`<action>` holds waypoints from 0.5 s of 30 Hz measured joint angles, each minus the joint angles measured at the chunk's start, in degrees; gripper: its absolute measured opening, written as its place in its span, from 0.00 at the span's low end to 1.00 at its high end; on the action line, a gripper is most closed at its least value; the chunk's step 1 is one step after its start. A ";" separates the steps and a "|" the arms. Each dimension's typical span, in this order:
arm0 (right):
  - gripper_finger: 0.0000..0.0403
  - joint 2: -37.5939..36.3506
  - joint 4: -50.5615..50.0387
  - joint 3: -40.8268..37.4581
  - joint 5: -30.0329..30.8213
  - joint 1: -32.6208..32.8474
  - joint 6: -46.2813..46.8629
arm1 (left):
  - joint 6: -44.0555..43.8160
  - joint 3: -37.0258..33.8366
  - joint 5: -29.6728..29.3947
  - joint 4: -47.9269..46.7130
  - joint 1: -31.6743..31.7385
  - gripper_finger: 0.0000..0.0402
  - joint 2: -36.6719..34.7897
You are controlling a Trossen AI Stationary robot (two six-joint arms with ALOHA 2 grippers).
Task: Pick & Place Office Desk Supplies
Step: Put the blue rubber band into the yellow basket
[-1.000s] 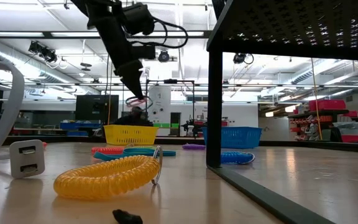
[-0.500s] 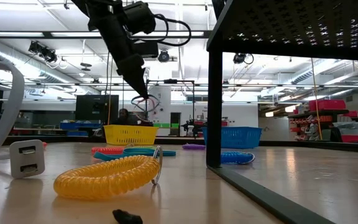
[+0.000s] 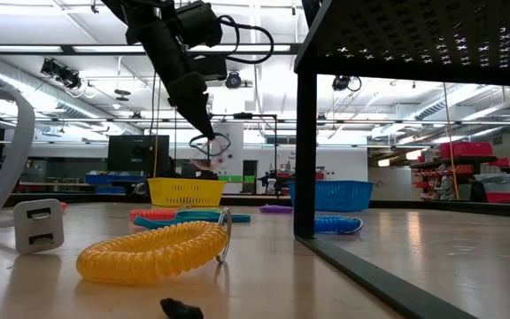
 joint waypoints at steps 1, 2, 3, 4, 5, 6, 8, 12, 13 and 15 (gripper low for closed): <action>0.44 0.00 0.00 0.00 0.00 -0.02 0.00 | -0.03 0.00 0.27 0.06 0.00 0.10 0.00; 0.44 0.00 0.00 0.00 0.00 0.00 0.00 | -0.19 0.00 0.37 0.15 0.00 0.12 0.00; 0.44 0.00 -0.02 -0.01 0.00 -0.02 -0.01 | -0.26 0.00 0.45 0.21 -0.01 0.14 0.00; 0.44 -0.01 -0.02 -0.01 0.00 -0.02 -0.01 | -0.23 0.00 0.46 0.20 0.01 0.16 0.00; 0.44 -0.01 0.00 -0.01 0.00 -0.01 -0.03 | -0.20 0.00 0.45 0.23 0.01 0.17 0.00; 0.44 0.00 -0.01 -0.01 0.00 -0.01 -0.11 | -0.22 0.00 0.45 0.25 0.02 0.18 0.00; 0.44 0.00 0.00 0.00 0.00 -0.02 -0.17 | -0.20 0.00 0.44 0.18 0.04 0.18 0.00; 0.44 0.00 -0.02 -0.02 0.00 -0.02 -0.13 | 0.45 0.00 0.60 -0.90 0.00 0.08 0.00; 0.44 0.00 0.00 -0.02 0.00 -0.02 -0.13 | 0.47 0.00 0.74 -0.90 0.01 0.04 0.00; 0.44 0.00 -0.02 -0.01 0.00 -0.01 -0.13 | 0.83 0.00 1.97 -0.83 0.04 0.02 0.00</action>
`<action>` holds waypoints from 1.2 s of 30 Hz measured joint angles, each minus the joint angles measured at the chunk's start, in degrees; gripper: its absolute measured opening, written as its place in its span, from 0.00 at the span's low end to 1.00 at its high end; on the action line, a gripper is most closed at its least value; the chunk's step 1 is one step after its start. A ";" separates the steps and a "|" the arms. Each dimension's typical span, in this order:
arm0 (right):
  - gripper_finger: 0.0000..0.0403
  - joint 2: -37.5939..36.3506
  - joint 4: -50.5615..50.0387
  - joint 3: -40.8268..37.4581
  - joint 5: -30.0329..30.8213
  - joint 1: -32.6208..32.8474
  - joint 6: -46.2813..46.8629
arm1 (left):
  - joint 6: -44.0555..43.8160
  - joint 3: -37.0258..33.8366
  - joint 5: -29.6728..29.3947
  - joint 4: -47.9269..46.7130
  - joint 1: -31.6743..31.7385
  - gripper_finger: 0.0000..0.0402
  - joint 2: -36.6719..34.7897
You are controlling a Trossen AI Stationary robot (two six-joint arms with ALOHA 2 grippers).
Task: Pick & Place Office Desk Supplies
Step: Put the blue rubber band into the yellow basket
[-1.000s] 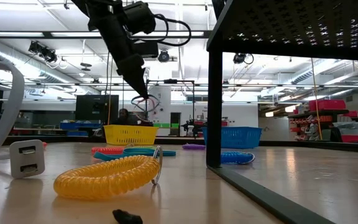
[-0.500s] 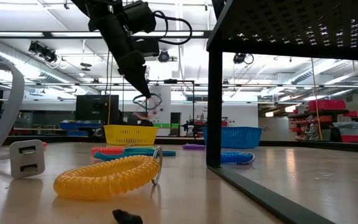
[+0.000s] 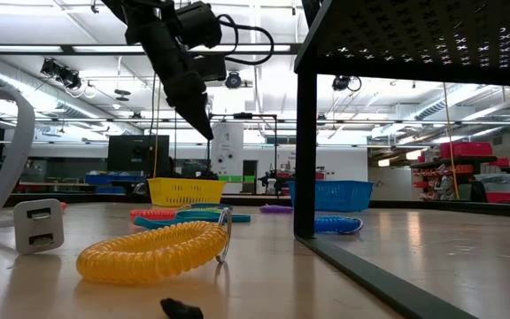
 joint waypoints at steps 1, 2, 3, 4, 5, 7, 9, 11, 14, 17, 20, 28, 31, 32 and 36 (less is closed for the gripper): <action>0.44 0.00 0.02 -0.02 0.00 0.00 -0.02 | 0.29 0.00 1.65 -0.02 0.00 0.02 0.00; 0.44 0.00 0.01 -0.02 0.00 0.00 -0.04 | 0.37 0.00 3.93 0.06 0.00 0.03 0.08; 0.44 0.00 0.01 -0.01 0.00 0.00 -0.04 | 0.42 0.03 6.35 0.58 -0.14 0.04 0.55; 0.44 0.00 0.02 0.00 0.00 -0.01 -0.04 | 0.37 0.10 8.66 1.37 -0.42 0.05 1.10; 0.44 0.00 0.01 0.00 0.00 0.01 -0.04 | -0.05 0.11 10.48 1.65 -0.59 0.07 1.89; 0.44 0.00 0.02 0.01 0.00 -0.01 -0.04 | -0.89 0.11 12.50 2.33 -1.32 0.11 4.22; 0.44 0.00 0.04 0.01 0.00 -0.01 -0.04 | -2.19 0.09 12.56 2.80 -1.95 0.17 7.25; 0.44 0.00 0.04 0.00 0.00 0.01 -0.04 | -3.19 0.07 10.80 4.26 -2.65 0.24 10.55; 0.44 0.00 0.08 0.00 0.01 -0.01 -0.04 | -3.43 0.07 6.37 6.02 -3.58 0.33 14.39; 0.44 0.00 0.11 -0.02 0.02 0.00 -0.03 | -3.45 0.07 1.85 7.68 -3.89 0.41 16.72; 0.44 0.00 0.15 -0.01 0.04 0.01 -0.04 | -3.37 0.07 1.20 8.77 -3.78 0.44 17.96; 0.44 0.00 0.22 -0.01 1.15 0.01 -0.32 | -1.29 0.03 -1.85 11.03 -3.59 0.42 20.89; 0.44 0.00 0.30 -0.02 1.14 0.01 -0.31 | -1.19 0.09 -2.13 11.34 -3.15 0.40 21.97; 0.44 0.00 0.33 0.01 1.14 -0.01 -0.29 | -1.39 0.14 -2.38 11.44 -2.96 0.39 22.28; 0.44 0.00 0.32 -0.01 1.11 -0.01 -0.31 | -2.10 0.24 -3.13 11.39 -2.67 0.31 22.88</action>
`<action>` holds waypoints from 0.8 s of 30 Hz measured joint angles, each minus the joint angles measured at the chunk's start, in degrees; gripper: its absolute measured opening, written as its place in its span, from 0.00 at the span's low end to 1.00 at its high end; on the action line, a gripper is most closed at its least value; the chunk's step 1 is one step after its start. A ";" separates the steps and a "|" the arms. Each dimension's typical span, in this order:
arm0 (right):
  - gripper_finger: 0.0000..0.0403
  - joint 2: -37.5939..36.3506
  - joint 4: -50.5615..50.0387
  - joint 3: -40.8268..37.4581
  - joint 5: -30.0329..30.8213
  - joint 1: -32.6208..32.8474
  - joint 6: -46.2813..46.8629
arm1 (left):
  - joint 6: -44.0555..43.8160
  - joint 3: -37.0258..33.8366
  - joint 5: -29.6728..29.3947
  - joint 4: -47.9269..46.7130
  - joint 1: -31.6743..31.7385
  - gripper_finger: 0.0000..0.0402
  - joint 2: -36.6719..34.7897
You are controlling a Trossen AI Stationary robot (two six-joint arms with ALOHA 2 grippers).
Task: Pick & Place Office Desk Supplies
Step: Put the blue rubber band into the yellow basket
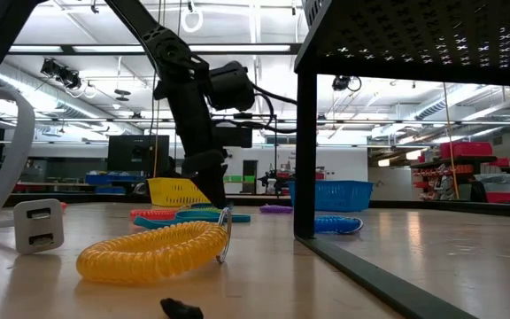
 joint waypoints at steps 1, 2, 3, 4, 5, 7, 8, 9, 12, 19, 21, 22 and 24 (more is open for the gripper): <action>0.44 0.00 0.00 0.00 0.00 0.02 0.00 | -0.14 0.00 0.00 0.00 0.00 0.27 0.05; 0.44 0.00 0.00 0.01 0.00 0.01 0.00 | -0.21 -0.02 -0.04 -0.02 -0.05 0.23 -0.02; 0.44 0.00 0.01 -0.01 0.00 0.01 0.00 | -0.33 -0.06 0.01 -0.10 -0.07 0.18 -0.18; 0.44 0.00 0.00 0.00 0.00 0.00 0.00 | -0.67 -0.10 0.11 -0.13 -0.12 0.11 -0.30; 0.44 0.00 0.00 0.01 0.01 0.02 0.00 | -1.15 -0.16 0.07 -0.14 -0.16 0.06 -0.50; 0.44 0.00 0.02 0.01 0.00 0.02 0.00 | -1.61 -0.27 -0.97 -0.39 -0.24 0.02 -1.03; 0.44 0.00 0.05 0.00 0.00 0.00 0.00 | -1.78 -0.29 -1.61 -0.57 -0.53 0.01 -1.46; 0.44 0.00 0.07 0.02 0.00 0.02 0.00 | -1.96 -0.31 -1.99 -0.79 -0.73 0.01 -1.82; 0.44 0.00 0.07 -0.01 0.00 0.02 0.00 | -2.56 0.60 -3.37 -2.74 -2.59 0.01 -3.26; 0.44 0.00 0.11 0.01 0.00 0.02 -0.17 | -1.28 3.95 -7.10 -6.67 -5.68 0.01 -6.08; 0.44 0.00 0.11 0.02 0.00 0.02 -0.16 | -1.28 5.17 -7.43 -7.47 -5.81 0.00 -6.20; 0.44 0.00 0.11 -0.01 -0.01 0.00 -0.13 | -1.23 5.86 -8.12 -8.45 -5.95 0.00 -6.20; 0.44 0.00 0.11 0.01 0.00 0.02 -0.10 | -0.44 7.27 -9.91 -10.54 -6.38 0.00 -6.20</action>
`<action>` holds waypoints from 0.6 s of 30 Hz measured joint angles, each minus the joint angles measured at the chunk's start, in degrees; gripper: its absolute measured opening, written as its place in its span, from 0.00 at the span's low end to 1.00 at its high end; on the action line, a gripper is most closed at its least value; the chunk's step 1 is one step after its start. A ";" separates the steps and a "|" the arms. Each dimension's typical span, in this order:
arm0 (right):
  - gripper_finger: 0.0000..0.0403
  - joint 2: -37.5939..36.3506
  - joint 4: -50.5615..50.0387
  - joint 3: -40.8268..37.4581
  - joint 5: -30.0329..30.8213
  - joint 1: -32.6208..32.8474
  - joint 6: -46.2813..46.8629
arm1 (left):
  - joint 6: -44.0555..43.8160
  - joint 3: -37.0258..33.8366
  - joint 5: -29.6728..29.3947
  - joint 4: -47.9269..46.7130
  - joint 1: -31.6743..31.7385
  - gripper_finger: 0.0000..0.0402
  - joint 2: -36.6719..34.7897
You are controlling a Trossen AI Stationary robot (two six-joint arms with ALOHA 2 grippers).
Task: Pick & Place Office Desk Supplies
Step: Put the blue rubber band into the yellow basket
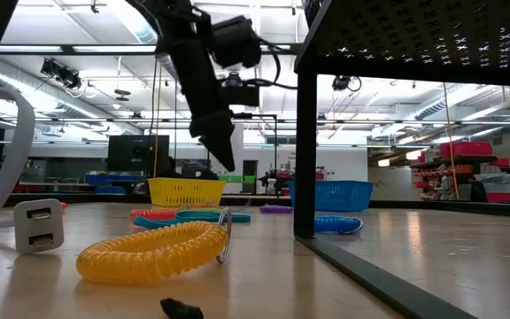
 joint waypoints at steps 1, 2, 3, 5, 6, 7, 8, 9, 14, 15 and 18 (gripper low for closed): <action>0.44 0.00 0.00 0.00 -0.02 -0.02 0.04 | 0.41 0.87 -0.87 -0.97 -0.11 0.00 0.00; 0.44 0.00 0.00 -0.01 -0.02 -0.01 0.07 | 0.79 1.71 -1.54 -2.03 -0.15 0.00 0.00; 0.44 0.00 0.00 0.00 -0.02 -0.02 0.12 | 1.08 2.47 -1.87 -3.08 -0.15 0.00 0.00; 0.44 0.00 -0.02 -0.01 -0.02 0.00 0.10 | 1.71 3.69 -0.96 -4.92 0.32 0.00 0.00; 0.44 0.00 -0.03 -0.01 -0.02 0.00 0.10 | 1.85 3.92 0.62 -5.25 0.73 0.00 -0.03; 0.44 0.00 -0.06 0.00 -0.02 -0.02 0.10 | 1.71 3.92 2.73 -5.24 1.21 0.00 -0.07; 0.44 0.00 -0.10 -0.01 -0.02 -0.02 0.10 | 1.40 3.82 5.23 -5.26 1.87 0.00 -0.07; 0.44 0.00 -0.16 -0.01 -0.02 0.00 0.10 | 1.01 3.79 7.85 -5.47 2.58 0.01 0.23; 0.44 0.00 -0.41 0.00 -0.02 0.00 0.10 | -0.24 3.71 14.95 -6.39 4.98 0.10 3.80; 0.44 0.00 -0.41 0.00 -0.02 -0.02 0.10 | 0.09 3.71 14.82 -6.13 5.12 0.13 4.55; 0.44 0.00 -0.42 -0.01 -0.02 -0.01 0.10 | 1.68 3.71 12.95 -5.42 5.32 0.23 6.76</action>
